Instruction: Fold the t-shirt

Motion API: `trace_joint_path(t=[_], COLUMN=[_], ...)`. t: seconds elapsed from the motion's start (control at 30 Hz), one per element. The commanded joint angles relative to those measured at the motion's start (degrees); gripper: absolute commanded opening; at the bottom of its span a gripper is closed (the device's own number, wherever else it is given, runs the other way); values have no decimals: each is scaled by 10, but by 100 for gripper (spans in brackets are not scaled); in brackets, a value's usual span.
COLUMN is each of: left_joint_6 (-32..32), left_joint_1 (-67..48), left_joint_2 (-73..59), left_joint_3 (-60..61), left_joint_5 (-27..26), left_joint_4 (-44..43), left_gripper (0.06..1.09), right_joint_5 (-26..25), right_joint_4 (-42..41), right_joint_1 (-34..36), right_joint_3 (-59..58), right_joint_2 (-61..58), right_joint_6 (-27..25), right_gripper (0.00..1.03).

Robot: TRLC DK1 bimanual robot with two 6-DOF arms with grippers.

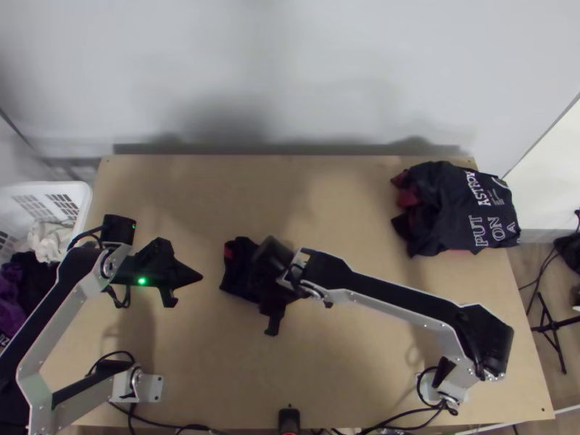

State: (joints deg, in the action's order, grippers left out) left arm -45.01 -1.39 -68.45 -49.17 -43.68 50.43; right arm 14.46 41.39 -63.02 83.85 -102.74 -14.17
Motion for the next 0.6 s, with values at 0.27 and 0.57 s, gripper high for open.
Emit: trace_joint_path(t=[0.27,0.57], left_joint_6=[13,13], left_joint_1=[2,20], left_joint_2=[10,13], left_joint_3=[5,1], left_joint_5=[0,0], left_joint_4=[-7,-7], left_gripper=[13,13], right_joint_5=[36,-13], right_joint_4=[-4,-35], right_joint_1=[-35,-25], right_joint_3=[10,24], right_joint_2=[-71,-116], right_joint_6=[-15,-48], right_gripper=[3,3])
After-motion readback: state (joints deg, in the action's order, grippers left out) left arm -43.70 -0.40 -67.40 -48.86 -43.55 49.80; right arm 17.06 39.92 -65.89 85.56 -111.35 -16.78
